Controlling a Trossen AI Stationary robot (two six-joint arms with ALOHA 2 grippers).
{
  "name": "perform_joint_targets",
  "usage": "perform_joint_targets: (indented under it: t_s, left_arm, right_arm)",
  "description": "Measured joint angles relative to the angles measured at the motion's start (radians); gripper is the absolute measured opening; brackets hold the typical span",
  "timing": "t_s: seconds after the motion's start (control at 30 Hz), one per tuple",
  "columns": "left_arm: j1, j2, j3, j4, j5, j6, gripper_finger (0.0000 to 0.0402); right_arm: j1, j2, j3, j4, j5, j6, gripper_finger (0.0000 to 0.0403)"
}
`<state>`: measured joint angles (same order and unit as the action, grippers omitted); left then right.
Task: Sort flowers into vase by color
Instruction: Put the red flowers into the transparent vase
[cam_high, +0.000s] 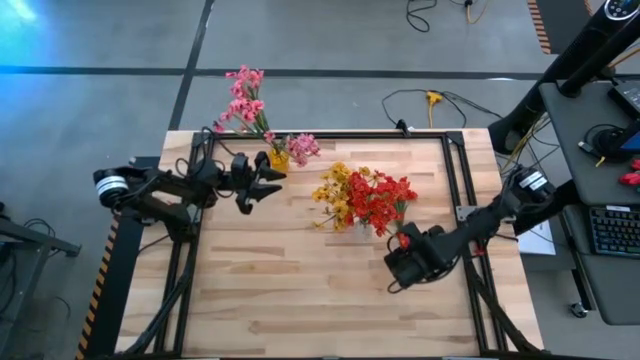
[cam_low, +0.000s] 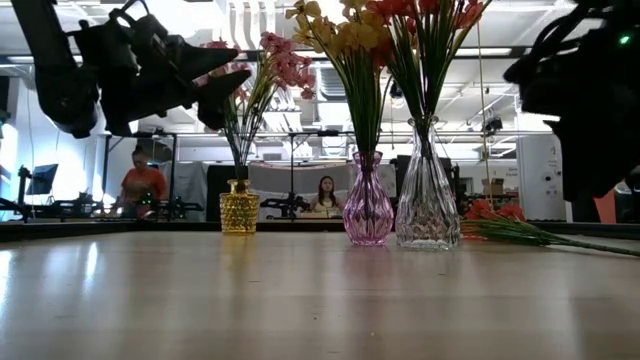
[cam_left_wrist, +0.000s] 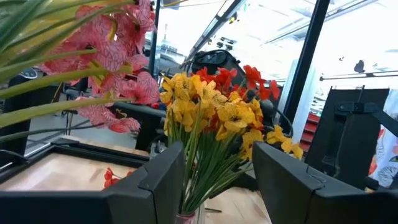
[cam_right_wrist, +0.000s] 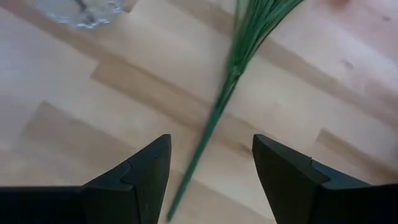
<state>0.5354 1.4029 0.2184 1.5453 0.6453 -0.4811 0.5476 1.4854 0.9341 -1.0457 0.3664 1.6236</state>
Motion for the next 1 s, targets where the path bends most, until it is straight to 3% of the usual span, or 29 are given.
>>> perform_joint_targets:
  t_s: [0.37,0.53,1.0]
  left_arm:
    - [0.001,0.015,0.024,0.001,0.0,0.0,0.0172]
    - [0.001,0.015,0.024,0.001,0.0,0.0,0.0172]
    - [0.001,0.015,0.024,0.001,0.0,0.0,0.0172]
  right_arm:
    - [-0.146,-0.01,-0.029,0.019,0.003,-0.169,0.0219]
    - [-0.19,-0.01,-0.076,0.114,0.001,-0.213,0.0219]
    - [-0.215,-0.01,-0.19,0.251,0.042,-0.229,0.0219]
